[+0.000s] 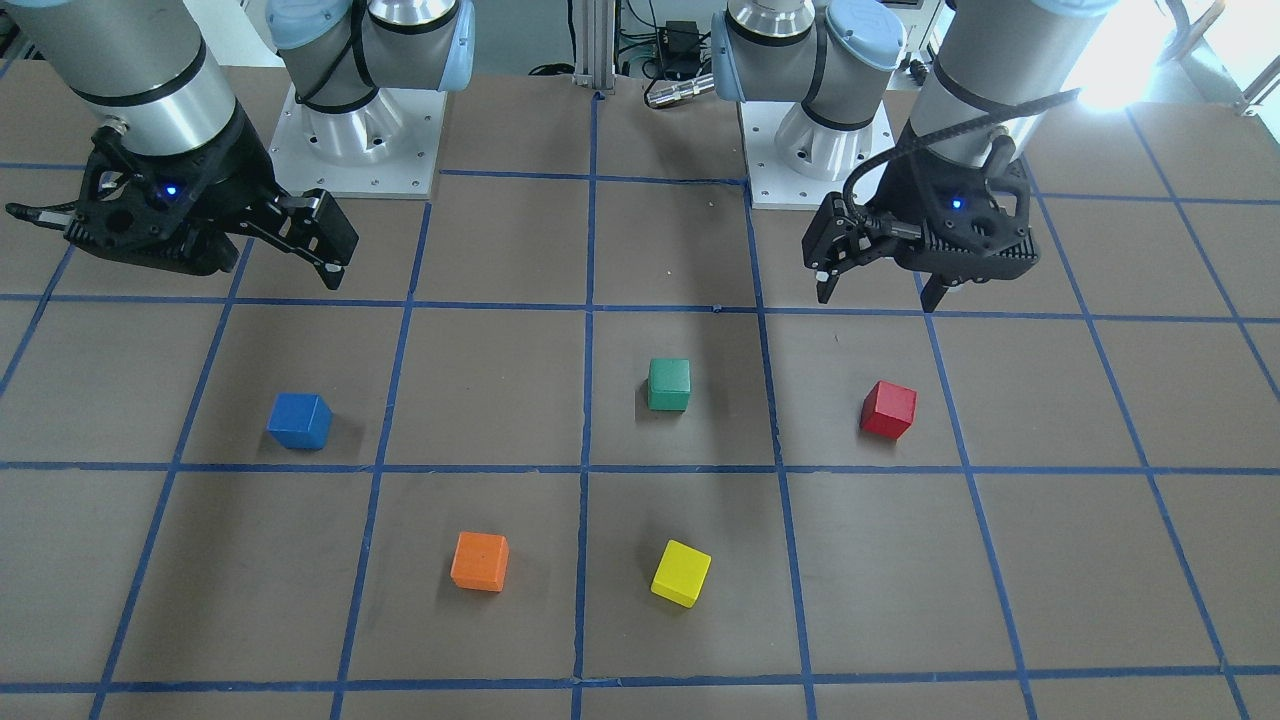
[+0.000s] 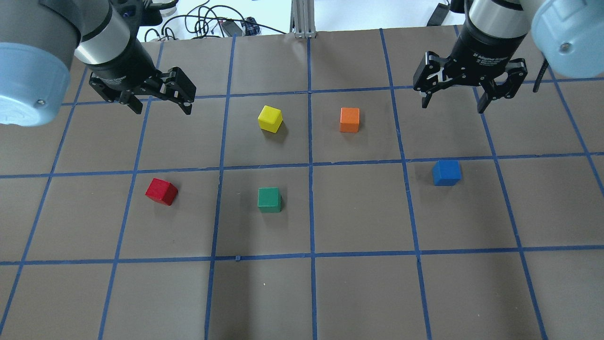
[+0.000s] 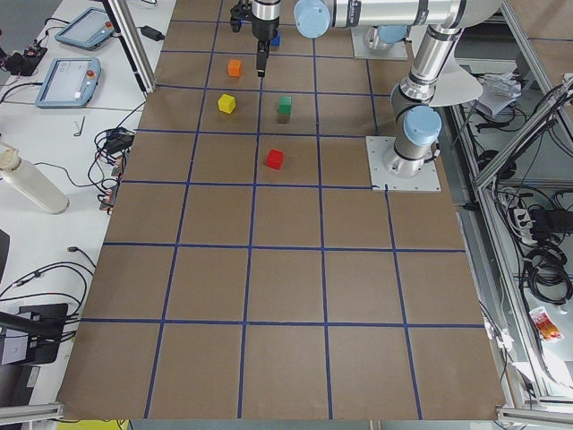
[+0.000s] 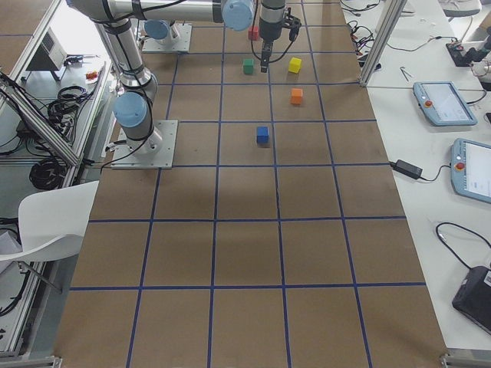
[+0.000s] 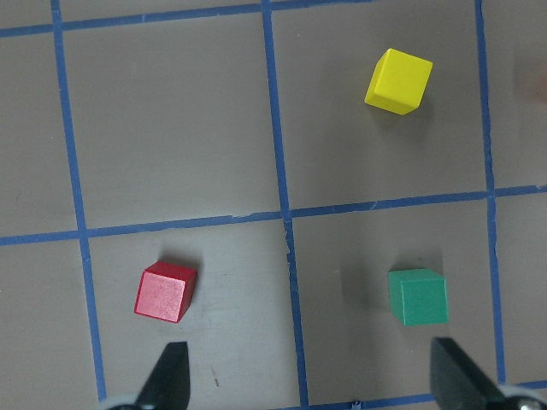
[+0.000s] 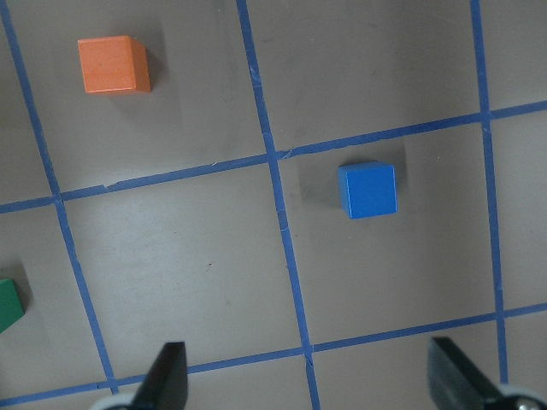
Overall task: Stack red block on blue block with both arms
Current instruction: 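Move the left gripper down toward the red cube, then close the left gripper on the red cube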
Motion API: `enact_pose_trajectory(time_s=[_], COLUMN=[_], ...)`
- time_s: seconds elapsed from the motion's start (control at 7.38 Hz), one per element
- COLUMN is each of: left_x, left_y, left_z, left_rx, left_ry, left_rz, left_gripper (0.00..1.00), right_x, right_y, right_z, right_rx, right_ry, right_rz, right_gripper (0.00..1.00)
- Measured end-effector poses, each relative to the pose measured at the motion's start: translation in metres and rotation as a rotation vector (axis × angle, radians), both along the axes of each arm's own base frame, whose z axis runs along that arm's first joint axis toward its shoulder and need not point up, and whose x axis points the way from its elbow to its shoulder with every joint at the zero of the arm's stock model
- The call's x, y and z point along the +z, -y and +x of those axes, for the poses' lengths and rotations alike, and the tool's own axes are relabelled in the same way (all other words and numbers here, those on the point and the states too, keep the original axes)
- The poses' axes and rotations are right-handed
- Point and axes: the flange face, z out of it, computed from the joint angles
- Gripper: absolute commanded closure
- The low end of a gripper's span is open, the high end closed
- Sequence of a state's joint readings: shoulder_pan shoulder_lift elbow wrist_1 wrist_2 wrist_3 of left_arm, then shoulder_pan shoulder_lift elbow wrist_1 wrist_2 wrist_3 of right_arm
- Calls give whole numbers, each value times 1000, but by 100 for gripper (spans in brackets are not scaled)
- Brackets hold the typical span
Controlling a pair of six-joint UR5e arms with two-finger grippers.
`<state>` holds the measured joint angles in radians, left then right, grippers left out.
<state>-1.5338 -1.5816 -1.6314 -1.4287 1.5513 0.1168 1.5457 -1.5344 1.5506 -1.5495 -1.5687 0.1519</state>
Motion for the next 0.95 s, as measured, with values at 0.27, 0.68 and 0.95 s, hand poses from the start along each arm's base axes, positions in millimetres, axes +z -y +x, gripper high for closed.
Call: enact_pose_trajectory(time_s=[0.27,0.68,0.95], left_x=[-47,-135,-193], left_y=[6,5,-2], left_z=[44,106,132], left_rx=[-33,-155,-212], left_ry=[-5,-5,-6], left_rz=[79,107,115], left_gripper=[0,0,0], right_x=[0,-2,-2], right_y=[0,0,0], right_z=[0,0,0], right_rx=[0,0,0], right_ry=[-1,-2,-2], right_rz=[1,5,5], right_gripper=[0,0,0])
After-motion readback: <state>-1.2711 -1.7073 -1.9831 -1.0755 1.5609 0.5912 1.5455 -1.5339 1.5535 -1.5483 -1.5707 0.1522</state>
